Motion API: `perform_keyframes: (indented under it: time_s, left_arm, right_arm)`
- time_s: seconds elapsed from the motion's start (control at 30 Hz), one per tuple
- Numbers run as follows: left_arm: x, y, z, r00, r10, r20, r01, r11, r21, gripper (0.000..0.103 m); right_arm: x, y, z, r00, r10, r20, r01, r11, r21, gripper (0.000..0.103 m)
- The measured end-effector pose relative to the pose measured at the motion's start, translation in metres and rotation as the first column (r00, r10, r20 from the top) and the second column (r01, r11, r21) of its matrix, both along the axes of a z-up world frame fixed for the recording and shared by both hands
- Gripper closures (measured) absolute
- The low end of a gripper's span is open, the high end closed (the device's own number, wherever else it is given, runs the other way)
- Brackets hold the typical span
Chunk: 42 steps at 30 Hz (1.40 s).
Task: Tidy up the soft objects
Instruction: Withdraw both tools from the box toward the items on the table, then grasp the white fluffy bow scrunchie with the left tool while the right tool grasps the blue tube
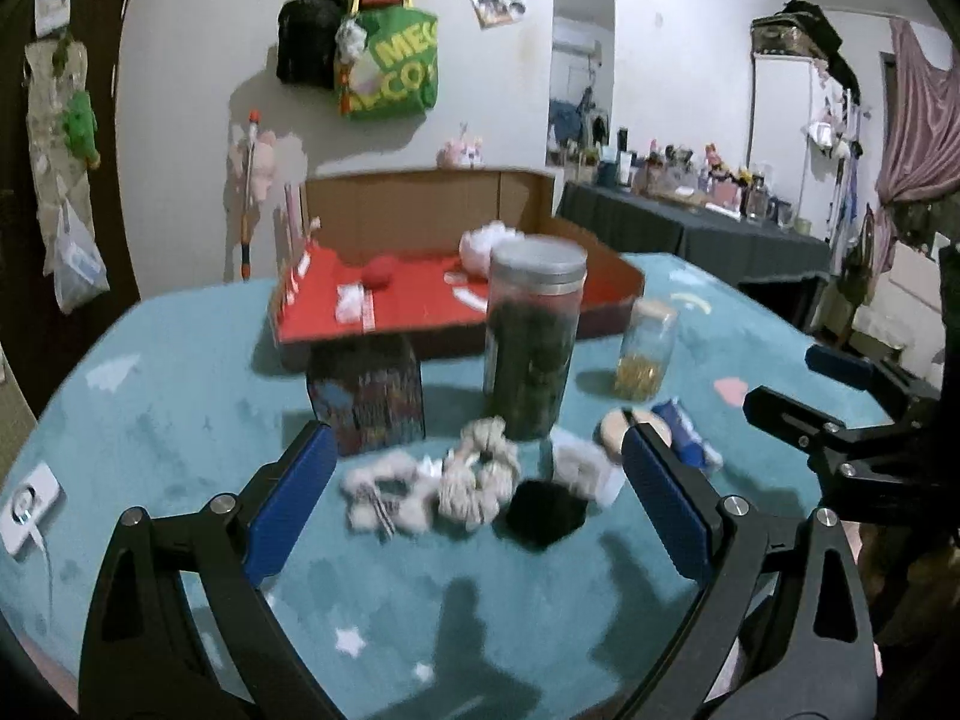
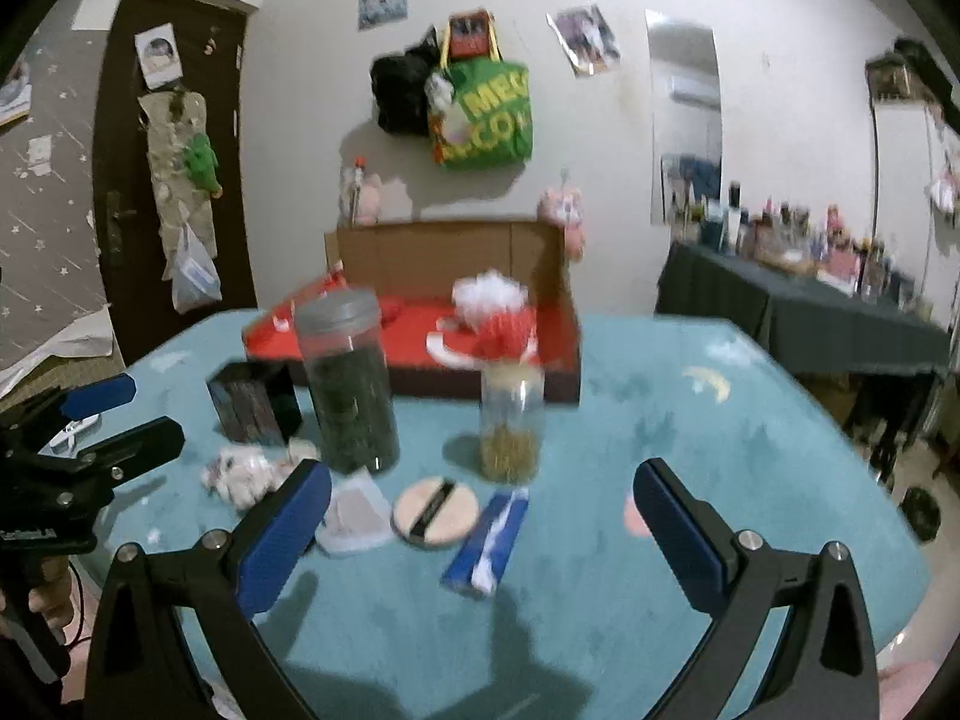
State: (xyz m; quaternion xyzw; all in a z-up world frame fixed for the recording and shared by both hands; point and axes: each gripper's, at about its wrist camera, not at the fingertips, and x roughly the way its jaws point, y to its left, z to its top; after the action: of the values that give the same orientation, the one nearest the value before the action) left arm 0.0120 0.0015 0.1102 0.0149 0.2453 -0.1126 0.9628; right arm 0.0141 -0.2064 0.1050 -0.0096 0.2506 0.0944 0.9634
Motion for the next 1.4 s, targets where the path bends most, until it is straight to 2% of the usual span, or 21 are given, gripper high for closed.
perform_keyframes:
  time_s: [0.13, 0.4, 0.6, 0.67, 0.87, 1.03, 1.07, 1.1, 1.13, 1.2, 1.27, 1.4]
  left_arm:
    - [0.006, 0.005, -0.019, 0.999, 0.008, -0.048, -0.008, 1.0, -0.007, 0.006]
    - [0.023, 0.024, -0.045, 0.989, 0.054, -0.138, -0.055, 0.998, -0.005, 0.006]
    - [0.037, 0.04, -0.059, 0.975, 0.087, -0.205, -0.078, 0.996, 0.052, 0.006]
    - [0.045, 0.045, -0.064, 0.964, 0.081, -0.252, -0.065, 0.995, 0.072, 0.006]
    - [0.064, 0.047, -0.073, 0.949, 0.065, -0.309, -0.035, 0.994, 0.103, 0.006]
    - [0.078, 0.042, -0.075, 0.945, 0.044, -0.325, 0.002, 0.99, 0.139, 0.007]
    - [0.079, 0.041, -0.075, 0.945, 0.038, -0.324, 0.009, 0.99, 0.144, 0.012]
    - [0.081, 0.039, -0.075, 0.946, 0.033, -0.321, 0.016, 0.989, 0.147, 0.031]
    - [0.083, 0.037, -0.076, 0.947, 0.023, -0.319, 0.026, 0.989, 0.149, 0.04]
    - [0.085, 0.035, -0.079, 0.942, -0.023, -0.334, 0.068, 0.99, 0.123, 0.058]
    - [0.082, 0.035, -0.077, 0.949, -0.042, -0.312, 0.08, 0.991, 0.107, 0.06]
    - [0.076, 0.037, -0.075, 0.953, -0.044, -0.3, 0.071, 0.994, 0.079, 0.064]
  right_arm:
    - [0.008, -0.006, -0.023, 0.998, -0.012, -0.066, 0.014, 0.999, 0.029, 0.0]
    - [0.016, -0.008, -0.043, 0.993, -0.023, -0.118, 0.026, 0.999, 0.025, 0.0]
    - [0.025, -0.005, -0.05, 0.988, -0.034, -0.149, 0.033, 0.999, -0.009, 0.0]
    - [0.029, -0.004, -0.054, 0.985, -0.038, -0.167, 0.034, 0.999, -0.024, 0.0]
    - [0.041, -0.002, -0.063, 0.976, -0.049, -0.212, 0.039, 0.998, -0.054, 0.001]
    - [0.049, -0.005, -0.067, 0.972, -0.042, -0.23, 0.034, 0.999, -0.038, 0.018]
    - [0.051, -0.006, -0.068, 0.971, -0.035, -0.235, 0.028, 0.999, -0.032, 0.025]
    - [0.052, -0.005, -0.069, 0.971, -0.021, -0.239, 0.016, 1.0, -0.024, 0.036]
    - [0.053, -0.005, -0.07, 0.97, -0.003, -0.243, 0.0, 1.0, -0.014, 0.043]
    - [0.053, -0.003, -0.071, 0.967, 0.051, -0.248, -0.045, 0.999, 0.027, 0.071]
    - [0.048, -0.002, -0.067, 0.974, 0.057, -0.218, -0.053, 0.998, 0.023, 0.076]
    - [0.041, -0.002, -0.058, 0.978, 0.092, -0.185, -0.084, 0.995, 0.051, 0.077]
